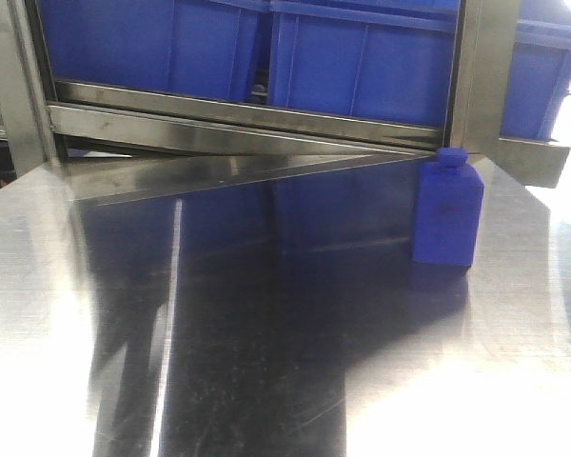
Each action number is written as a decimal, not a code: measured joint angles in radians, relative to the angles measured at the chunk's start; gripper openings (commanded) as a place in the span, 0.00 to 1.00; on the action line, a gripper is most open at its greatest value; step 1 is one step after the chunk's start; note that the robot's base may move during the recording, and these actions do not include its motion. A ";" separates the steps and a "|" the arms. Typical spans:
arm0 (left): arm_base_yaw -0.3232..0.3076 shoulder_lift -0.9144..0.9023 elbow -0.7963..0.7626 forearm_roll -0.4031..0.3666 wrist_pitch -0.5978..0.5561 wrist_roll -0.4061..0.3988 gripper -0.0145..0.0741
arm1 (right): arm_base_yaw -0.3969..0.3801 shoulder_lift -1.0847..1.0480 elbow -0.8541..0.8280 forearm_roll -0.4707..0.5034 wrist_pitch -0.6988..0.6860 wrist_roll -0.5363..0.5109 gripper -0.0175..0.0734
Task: Pick and sort blue part to right shelf
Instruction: 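Lift the blue part with the left gripper off the table, then lower the right gripper onto the other blue part and grasp it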
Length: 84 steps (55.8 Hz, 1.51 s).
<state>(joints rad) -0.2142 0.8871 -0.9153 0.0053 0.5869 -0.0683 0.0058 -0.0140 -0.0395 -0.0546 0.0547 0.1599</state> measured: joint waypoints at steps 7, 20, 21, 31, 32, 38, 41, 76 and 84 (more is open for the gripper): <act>0.000 -0.176 0.107 0.012 -0.063 0.000 0.54 | 0.000 0.035 -0.121 0.000 0.115 0.000 0.26; 0.000 -0.425 0.228 0.020 -0.091 0.000 0.54 | 0.045 0.278 -0.384 0.000 0.253 0.000 0.37; 0.000 -0.437 0.233 0.023 -0.091 0.000 0.54 | 0.060 0.304 -0.407 0.000 0.268 -0.002 0.41; 0.000 -0.581 0.247 0.049 -0.093 0.000 0.54 | 0.279 0.532 -0.598 0.000 0.406 -0.024 0.76; 0.000 -0.589 0.247 0.049 -0.095 0.000 0.54 | 0.309 0.558 -0.618 0.002 0.416 -0.024 0.79; 0.005 -0.629 0.247 0.054 -0.095 0.000 0.54 | 0.454 0.694 -0.707 0.002 0.458 -0.028 0.83; 0.006 -0.636 0.247 0.055 -0.095 0.000 0.54 | 0.506 0.750 -0.729 -0.005 0.455 -0.028 0.83; 0.006 -0.637 0.248 0.055 -0.095 0.000 0.54 | 0.558 1.429 -1.292 -0.131 0.959 0.301 0.83; 0.006 -0.637 0.248 0.055 -0.095 0.000 0.54 | 0.547 1.544 -1.385 -0.190 1.024 0.407 0.83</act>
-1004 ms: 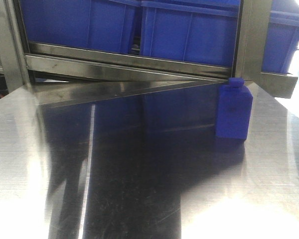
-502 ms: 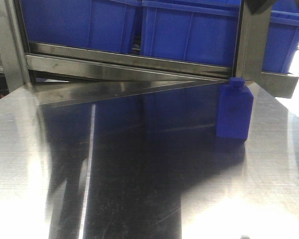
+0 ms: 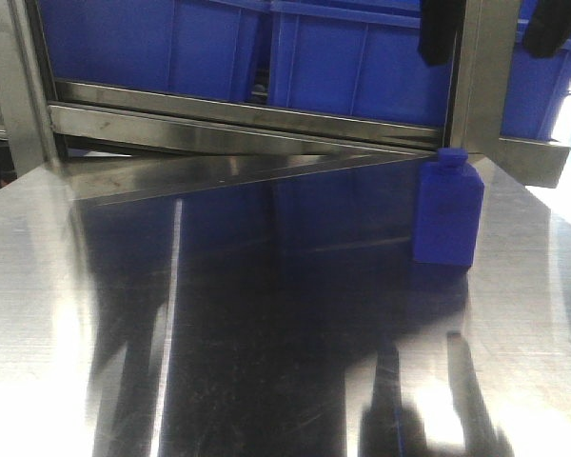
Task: Pick and sort blue part to right shelf
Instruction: 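Lower the right gripper onto the other blue part and grasp it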
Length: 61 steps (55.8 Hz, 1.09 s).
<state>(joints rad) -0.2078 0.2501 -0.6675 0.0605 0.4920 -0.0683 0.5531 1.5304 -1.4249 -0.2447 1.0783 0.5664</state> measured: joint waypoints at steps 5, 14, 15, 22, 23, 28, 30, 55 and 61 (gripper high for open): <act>0.000 0.000 0.000 0.000 0.000 0.000 0.54 | -0.022 0.056 -0.017 0.000 0.004 0.031 0.83; 0.000 0.000 0.000 0.000 0.000 0.000 0.54 | -0.090 0.148 -0.020 0.073 -0.001 0.042 0.83; 0.000 0.000 0.000 0.000 0.000 0.000 0.54 | -0.097 0.159 -0.020 0.087 -0.003 0.039 0.83; 0.000 0.000 0.000 0.000 0.000 0.000 0.54 | -0.117 0.213 -0.020 0.142 -0.032 0.003 0.83; 0.000 0.000 0.000 0.000 0.000 0.000 0.54 | -0.117 0.218 -0.020 0.146 -0.035 -0.001 0.83; 0.000 0.000 0.000 0.000 0.000 0.000 0.54 | -0.117 0.240 -0.020 0.165 -0.048 -0.019 0.83; 0.000 0.000 0.000 0.000 0.000 0.000 0.54 | -0.117 0.249 -0.020 0.171 -0.051 -0.021 0.83; 0.000 0.000 0.000 0.000 0.000 0.000 0.54 | -0.117 0.349 -0.024 0.171 -0.083 -0.034 0.62; 0.000 0.000 0.000 0.000 0.000 0.000 0.54 | -0.117 0.349 -0.024 0.171 -0.087 -0.041 0.45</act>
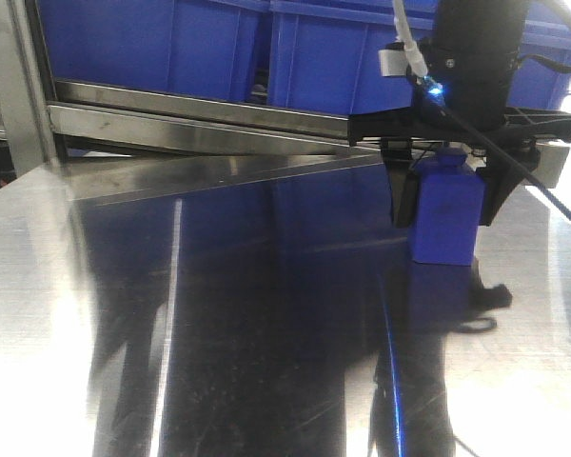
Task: Pick and sort blue part to right shelf
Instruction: 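Lower the right gripper onto the other blue part and grasp it, then lift the blue part with the right gripper off the table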
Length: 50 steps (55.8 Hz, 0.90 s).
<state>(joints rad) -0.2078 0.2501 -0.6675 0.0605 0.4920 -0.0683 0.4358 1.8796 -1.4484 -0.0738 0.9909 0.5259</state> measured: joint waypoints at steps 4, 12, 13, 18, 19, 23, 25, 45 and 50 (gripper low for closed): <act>0.000 0.000 0.000 0.000 0.006 0.000 0.54 | 0.000 0.000 0.000 0.000 0.000 -0.001 0.41; 0.000 0.000 0.000 0.000 0.035 0.000 0.54 | 0.000 0.000 0.000 0.000 0.000 -0.018 0.41; 0.000 -0.001 0.000 0.000 0.042 0.000 0.54 | 0.000 -0.002 0.000 0.000 0.000 -0.021 0.41; 0.000 -0.015 0.000 0.008 0.073 0.000 0.54 | 0.000 -0.023 0.005 0.000 -0.003 -0.055 0.41; 0.000 -0.021 0.000 0.010 0.079 0.000 0.54 | 0.000 -0.033 0.010 -0.002 -0.006 -0.061 0.41; 0.002 -0.045 0.000 0.031 0.104 0.000 0.54 | 0.002 -0.073 0.027 -0.015 -0.013 -0.082 0.41; 0.002 -0.058 0.000 0.043 0.119 0.000 0.54 | 0.004 -0.100 0.040 -0.027 -0.020 -0.090 0.41; 0.005 -0.198 0.055 0.076 0.218 -0.029 0.54 | 0.004 -0.517 0.365 -0.128 -0.223 -0.170 0.41; 0.005 -0.214 0.084 0.076 0.223 -0.036 0.54 | 0.004 -0.634 0.457 -0.159 -0.266 -0.174 0.41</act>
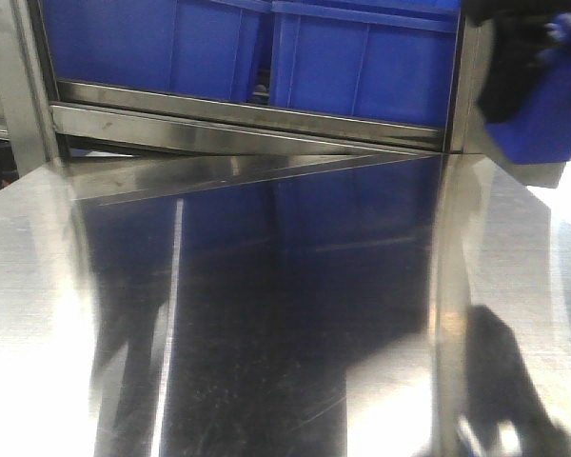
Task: Pick and sort blue part to right shelf
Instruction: 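Lift the blue part with the right gripper off the table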
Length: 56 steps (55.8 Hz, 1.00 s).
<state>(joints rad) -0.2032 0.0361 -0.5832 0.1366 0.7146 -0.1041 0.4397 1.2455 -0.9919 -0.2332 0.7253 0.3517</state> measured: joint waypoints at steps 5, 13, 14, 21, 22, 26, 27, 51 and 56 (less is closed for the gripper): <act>0.000 -0.002 0.025 0.000 0.003 -0.002 0.54 | 0.000 -0.119 0.109 -0.030 -0.034 0.000 0.41; 0.000 -0.002 0.046 0.000 0.003 -0.002 0.54 | 0.000 -0.334 0.274 -0.076 -0.073 -0.001 0.41; 0.000 -0.002 0.046 0.000 0.003 -0.002 0.54 | 0.000 -0.365 0.295 -0.082 -0.075 -0.001 0.41; 0.000 -0.002 0.046 0.000 0.003 -0.002 0.54 | 0.000 -0.562 0.411 -0.093 -0.084 -0.001 0.41; 0.000 -0.002 0.046 0.000 0.003 -0.002 0.54 | 0.000 -0.594 0.421 -0.095 -0.084 -0.001 0.41; 0.000 -0.002 0.046 0.000 0.003 -0.002 0.54 | 0.000 -0.700 0.470 -0.096 -0.084 -0.001 0.41; 0.000 -0.002 0.046 0.000 0.003 -0.002 0.54 | 0.000 -0.722 0.477 -0.096 -0.084 -0.001 0.41; 0.000 -0.002 0.046 0.001 0.003 -0.004 0.54 | 0.000 -1.247 0.530 -0.101 -0.068 -0.001 0.41; 0.000 -0.002 0.046 0.002 0.001 -0.004 0.54 | 0.000 -1.260 0.530 -0.101 -0.068 -0.001 0.41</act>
<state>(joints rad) -0.2032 0.0336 -0.5369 0.1389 0.7152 -0.1081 0.4397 -0.0149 -0.4620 -0.3338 0.6572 0.3512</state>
